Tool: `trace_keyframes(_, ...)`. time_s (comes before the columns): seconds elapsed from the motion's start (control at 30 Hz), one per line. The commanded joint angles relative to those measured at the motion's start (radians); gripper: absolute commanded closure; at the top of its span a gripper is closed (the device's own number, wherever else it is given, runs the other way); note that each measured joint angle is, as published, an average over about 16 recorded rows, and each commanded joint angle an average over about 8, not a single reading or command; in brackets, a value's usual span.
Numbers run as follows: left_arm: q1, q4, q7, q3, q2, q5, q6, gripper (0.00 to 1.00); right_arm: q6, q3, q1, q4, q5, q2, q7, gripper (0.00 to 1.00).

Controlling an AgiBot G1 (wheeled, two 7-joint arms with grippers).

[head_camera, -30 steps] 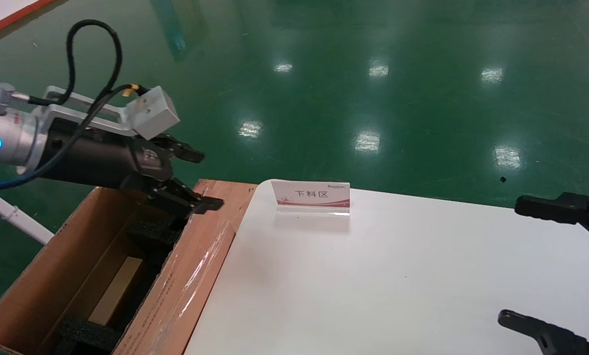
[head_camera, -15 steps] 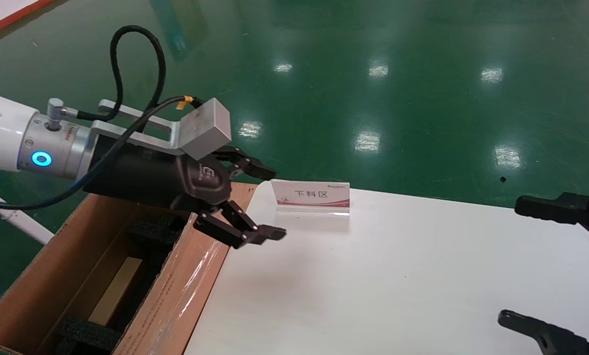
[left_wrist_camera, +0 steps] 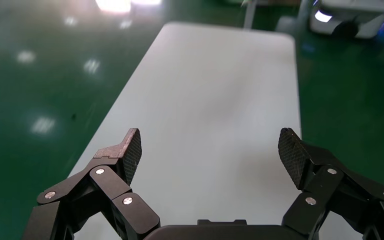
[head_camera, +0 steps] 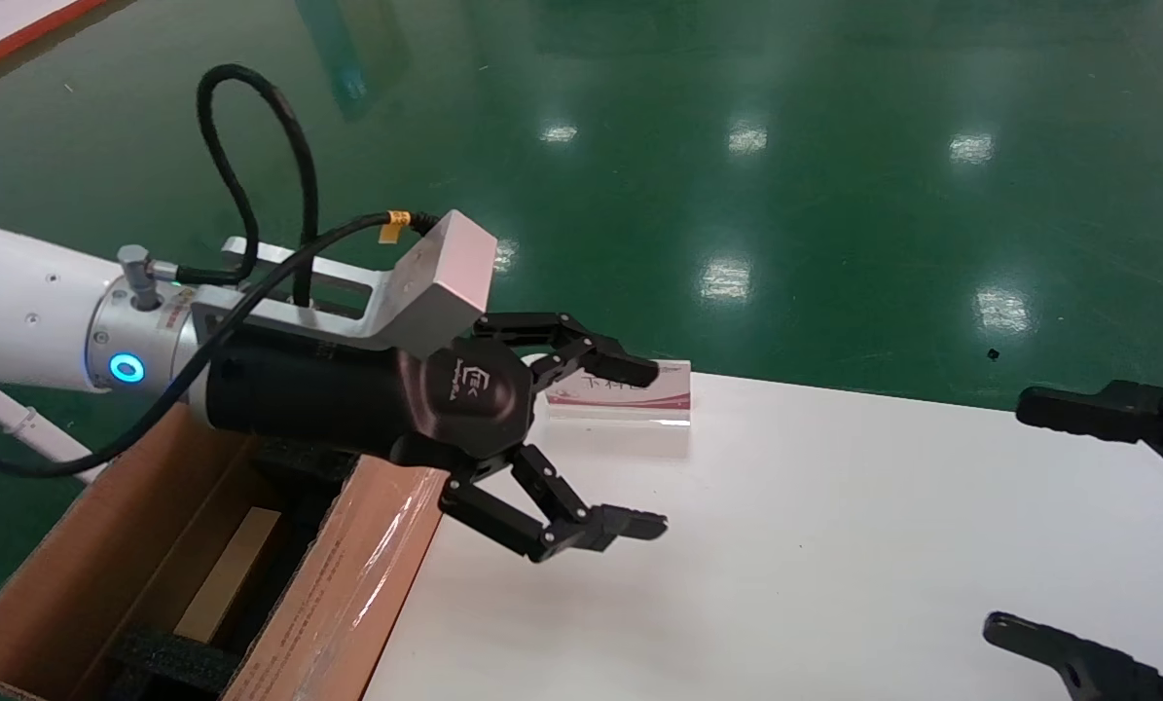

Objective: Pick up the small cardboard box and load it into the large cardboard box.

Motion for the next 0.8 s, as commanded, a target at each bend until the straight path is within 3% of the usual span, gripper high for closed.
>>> trace_keyframes(0.03, 0.051, 0.002, 0.022, -0.058, 0.012, -0.017, 0.013, 0.00, 0.000, 0.000, 0.000, 0.000, 0.000, 0.000, 0.000, 0.00)
trace_keyframes(0.53, 0.411, 0.018, 0.180, -0.467, 0.098, -0.137, 0.107, 0.00, 0.000, -0.001, 0.000, 0.000, 0.000, 0.000, 0.000, 0.00)
trace_keyframes(0.8, 0.457, 0.020, 0.193, -0.519, 0.109, -0.154, 0.119, 0.00, 0.001, -0.001, 0.000, 0.000, 0.001, 0.000, 0.000, 0.00)
